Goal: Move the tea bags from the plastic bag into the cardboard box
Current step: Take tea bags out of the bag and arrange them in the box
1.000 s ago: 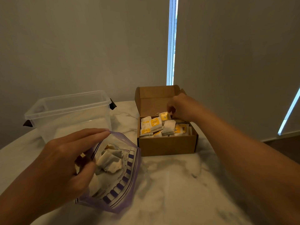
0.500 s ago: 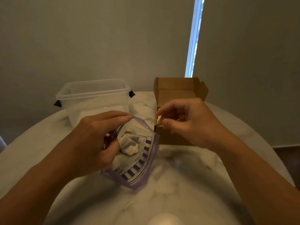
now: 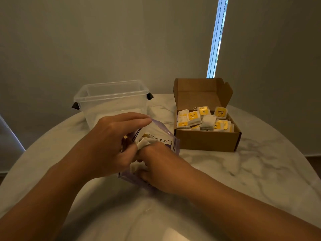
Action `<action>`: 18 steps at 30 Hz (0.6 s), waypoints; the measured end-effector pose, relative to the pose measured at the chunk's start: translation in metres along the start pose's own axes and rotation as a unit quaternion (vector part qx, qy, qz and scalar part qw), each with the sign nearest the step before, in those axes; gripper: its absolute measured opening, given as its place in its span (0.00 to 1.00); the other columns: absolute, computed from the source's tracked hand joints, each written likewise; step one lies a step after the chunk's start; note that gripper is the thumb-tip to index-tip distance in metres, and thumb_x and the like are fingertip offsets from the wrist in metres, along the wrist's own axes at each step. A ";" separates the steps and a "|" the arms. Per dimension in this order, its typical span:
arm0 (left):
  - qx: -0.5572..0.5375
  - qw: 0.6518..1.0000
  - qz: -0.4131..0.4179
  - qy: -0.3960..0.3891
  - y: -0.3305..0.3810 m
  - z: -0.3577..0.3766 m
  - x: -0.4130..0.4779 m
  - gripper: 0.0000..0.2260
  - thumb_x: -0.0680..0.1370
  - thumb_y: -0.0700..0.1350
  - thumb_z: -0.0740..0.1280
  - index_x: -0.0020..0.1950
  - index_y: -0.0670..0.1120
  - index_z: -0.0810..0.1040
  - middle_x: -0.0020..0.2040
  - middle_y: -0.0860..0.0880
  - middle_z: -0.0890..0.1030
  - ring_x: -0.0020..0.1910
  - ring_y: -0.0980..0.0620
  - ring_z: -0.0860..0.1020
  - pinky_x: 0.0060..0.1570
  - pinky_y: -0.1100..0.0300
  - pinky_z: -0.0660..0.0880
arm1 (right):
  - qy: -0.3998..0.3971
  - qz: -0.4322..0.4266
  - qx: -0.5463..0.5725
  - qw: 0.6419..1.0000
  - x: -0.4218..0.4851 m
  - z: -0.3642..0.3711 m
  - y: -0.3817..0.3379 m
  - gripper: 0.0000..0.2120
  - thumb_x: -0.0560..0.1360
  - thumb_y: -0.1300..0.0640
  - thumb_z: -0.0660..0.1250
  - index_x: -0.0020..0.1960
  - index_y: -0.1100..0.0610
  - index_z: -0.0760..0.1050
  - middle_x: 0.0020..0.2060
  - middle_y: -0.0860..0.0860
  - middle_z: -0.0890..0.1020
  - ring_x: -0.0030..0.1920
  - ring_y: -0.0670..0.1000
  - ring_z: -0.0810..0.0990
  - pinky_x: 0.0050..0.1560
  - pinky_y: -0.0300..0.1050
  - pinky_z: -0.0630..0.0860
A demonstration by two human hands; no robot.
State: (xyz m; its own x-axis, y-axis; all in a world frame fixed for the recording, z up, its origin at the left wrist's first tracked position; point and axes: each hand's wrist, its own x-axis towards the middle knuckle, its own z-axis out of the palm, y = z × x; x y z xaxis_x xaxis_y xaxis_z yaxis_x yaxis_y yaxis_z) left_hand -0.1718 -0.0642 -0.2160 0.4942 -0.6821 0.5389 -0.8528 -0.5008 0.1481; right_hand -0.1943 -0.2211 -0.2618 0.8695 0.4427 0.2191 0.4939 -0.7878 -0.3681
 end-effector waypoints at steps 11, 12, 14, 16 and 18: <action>-0.006 1.000 -0.001 0.011 -0.004 0.003 -0.001 0.25 0.69 0.37 0.64 0.67 0.44 0.78 0.62 0.51 0.79 0.50 0.73 0.73 0.46 0.79 0.71 | -0.081 -0.049 -0.079 0.992 -0.010 -0.003 0.008 0.13 0.76 0.61 0.68 0.61 0.54 0.80 0.58 0.54 0.76 0.57 0.54 0.75 0.49 0.39 0.69; -0.006 1.000 -0.001 0.012 -0.004 0.003 -0.001 0.25 0.69 0.37 0.64 0.67 0.45 0.78 0.62 0.51 0.79 0.50 0.72 0.73 0.46 0.78 0.72 | -0.083 -0.043 -0.073 0.993 -0.011 -0.007 0.009 0.11 0.77 0.61 0.68 0.58 0.56 0.81 0.55 0.55 0.78 0.54 0.55 0.77 0.49 0.41 0.71; -0.007 1.000 -0.001 0.014 -0.005 0.003 -0.001 0.24 0.70 0.37 0.64 0.66 0.45 0.78 0.62 0.51 0.79 0.50 0.72 0.74 0.44 0.77 0.73 | -0.077 -0.031 -0.066 0.994 -0.016 -0.014 0.011 0.08 0.77 0.61 0.67 0.53 0.57 0.82 0.50 0.55 0.80 0.50 0.55 0.79 0.49 0.45 0.75; -0.008 1.000 -0.001 0.013 -0.005 0.004 0.000 0.24 0.70 0.38 0.64 0.67 0.46 0.77 0.62 0.52 0.79 0.49 0.71 0.75 0.42 0.74 0.76 | -0.091 0.005 -0.060 0.994 -0.017 -0.019 0.011 0.09 0.77 0.59 0.68 0.56 0.56 0.82 0.53 0.54 0.79 0.52 0.54 0.78 0.48 0.44 0.75; -0.008 1.000 -0.002 0.009 -0.004 0.005 0.000 0.24 0.70 0.38 0.64 0.67 0.46 0.77 0.62 0.53 0.78 0.49 0.70 0.75 0.41 0.72 0.76 | -0.088 0.020 -0.063 0.994 -0.015 -0.018 0.011 0.08 0.76 0.58 0.69 0.55 0.56 0.82 0.51 0.54 0.79 0.51 0.55 0.79 0.47 0.45 0.77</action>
State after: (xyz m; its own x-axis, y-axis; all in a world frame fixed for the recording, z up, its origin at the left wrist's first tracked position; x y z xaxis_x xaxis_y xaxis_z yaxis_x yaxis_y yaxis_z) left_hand -0.1674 -0.0652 -0.2209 0.4945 -0.6699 0.5538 -0.8534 -0.4950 0.1631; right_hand -0.2020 -0.2446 -0.2526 0.8818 0.4697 0.0419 0.4640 -0.8485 -0.2542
